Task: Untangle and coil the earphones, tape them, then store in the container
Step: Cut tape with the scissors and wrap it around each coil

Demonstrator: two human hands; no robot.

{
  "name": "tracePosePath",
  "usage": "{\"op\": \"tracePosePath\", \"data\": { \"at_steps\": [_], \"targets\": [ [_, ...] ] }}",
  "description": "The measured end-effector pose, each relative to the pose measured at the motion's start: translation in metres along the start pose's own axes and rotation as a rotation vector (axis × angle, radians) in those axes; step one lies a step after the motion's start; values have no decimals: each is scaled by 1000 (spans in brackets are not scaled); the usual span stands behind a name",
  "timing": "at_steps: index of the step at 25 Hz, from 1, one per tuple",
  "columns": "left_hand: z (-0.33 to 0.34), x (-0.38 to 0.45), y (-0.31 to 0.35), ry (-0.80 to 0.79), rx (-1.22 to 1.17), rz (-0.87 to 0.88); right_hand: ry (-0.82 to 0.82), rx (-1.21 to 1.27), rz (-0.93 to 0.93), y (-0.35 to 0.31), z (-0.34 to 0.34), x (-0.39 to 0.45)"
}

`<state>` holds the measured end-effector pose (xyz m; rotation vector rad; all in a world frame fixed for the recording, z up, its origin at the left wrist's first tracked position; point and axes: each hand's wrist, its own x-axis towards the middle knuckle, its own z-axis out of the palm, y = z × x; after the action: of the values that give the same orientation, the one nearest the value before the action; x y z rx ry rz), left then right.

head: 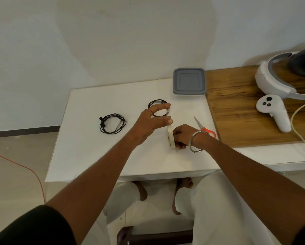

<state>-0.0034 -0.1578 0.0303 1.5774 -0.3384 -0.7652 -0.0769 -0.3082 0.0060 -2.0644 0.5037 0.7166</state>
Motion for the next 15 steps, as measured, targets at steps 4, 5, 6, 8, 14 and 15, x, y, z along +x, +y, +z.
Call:
{"op": "tracePosePath", "data": {
  "at_steps": [4, 5, 6, 8, 14, 15],
  "targets": [
    [1, -3, -1, -34, -19, -19, -35, -9, -16, -2, 0, -1],
    [1, -3, 0, -38, -18, -22, -36, -36, -26, -2, 0, -1],
    [1, -3, 0, -39, -18, -26, -14, -81, -40, -2, 1, 0],
    [0, -2, 1, -51, -10, -37, 130, -204, -86, -2, 2, 3],
    [-2, -2, -3, -85, 33, -46, 398, -181, -287, -6, 5, 9],
    [-2, -1, -4, -87, 35, -52, 387, -198, -279, -6, 5, 9]
  ]
}}
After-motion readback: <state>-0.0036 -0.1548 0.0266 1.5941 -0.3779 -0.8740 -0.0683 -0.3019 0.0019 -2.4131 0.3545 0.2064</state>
